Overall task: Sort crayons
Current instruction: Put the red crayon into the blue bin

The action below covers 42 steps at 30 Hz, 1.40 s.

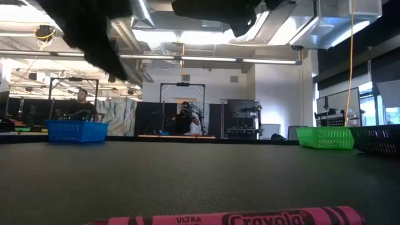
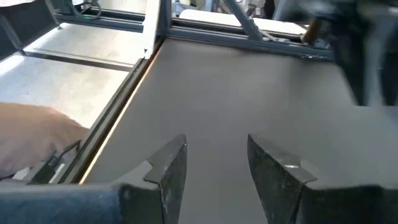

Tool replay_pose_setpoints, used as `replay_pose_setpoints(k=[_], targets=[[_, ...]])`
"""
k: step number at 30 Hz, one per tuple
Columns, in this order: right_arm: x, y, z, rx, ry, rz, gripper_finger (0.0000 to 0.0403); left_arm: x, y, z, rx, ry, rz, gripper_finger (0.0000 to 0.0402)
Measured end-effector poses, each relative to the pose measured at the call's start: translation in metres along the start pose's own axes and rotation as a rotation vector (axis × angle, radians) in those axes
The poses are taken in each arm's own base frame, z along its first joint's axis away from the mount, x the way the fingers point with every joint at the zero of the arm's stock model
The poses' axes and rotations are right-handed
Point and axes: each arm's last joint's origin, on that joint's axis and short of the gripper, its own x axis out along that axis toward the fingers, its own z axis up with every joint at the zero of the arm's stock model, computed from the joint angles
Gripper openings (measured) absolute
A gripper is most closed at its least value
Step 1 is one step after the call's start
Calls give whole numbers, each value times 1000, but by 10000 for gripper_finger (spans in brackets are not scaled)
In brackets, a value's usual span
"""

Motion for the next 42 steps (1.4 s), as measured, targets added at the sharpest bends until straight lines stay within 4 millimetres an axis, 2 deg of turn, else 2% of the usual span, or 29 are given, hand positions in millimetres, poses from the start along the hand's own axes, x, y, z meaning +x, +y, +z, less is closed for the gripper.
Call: replay_pose_setpoints(k=[6, 12, 16, 27, 33, 38, 42], targets=[[-4, 12, -1, 15, 3, 62, 170, 4, -58, -10, 140, -132, -235, 131], [-16, 44, -5, -13, 8, 140, 170, 29, -101, -31, 177, -173, -339, 131], [-20, 61, -13, -2, 37, 179, 170, 49, -122, -43, 178, -194, -412, 131], [-19, 91, -47, 29, 165, 214, 170, 89, -184, -37, 218, -195, -450, 131], [-24, 97, -49, 14, 158, 190, 170, 104, -199, -37, 215, -201, -437, 131], [-24, 97, -49, 12, 159, 186, 170, 120, -203, -48, 200, -222, -449, 131], [-24, 97, -49, 14, 154, 181, 170, 126, -209, -56, 196, -243, -465, 131]])
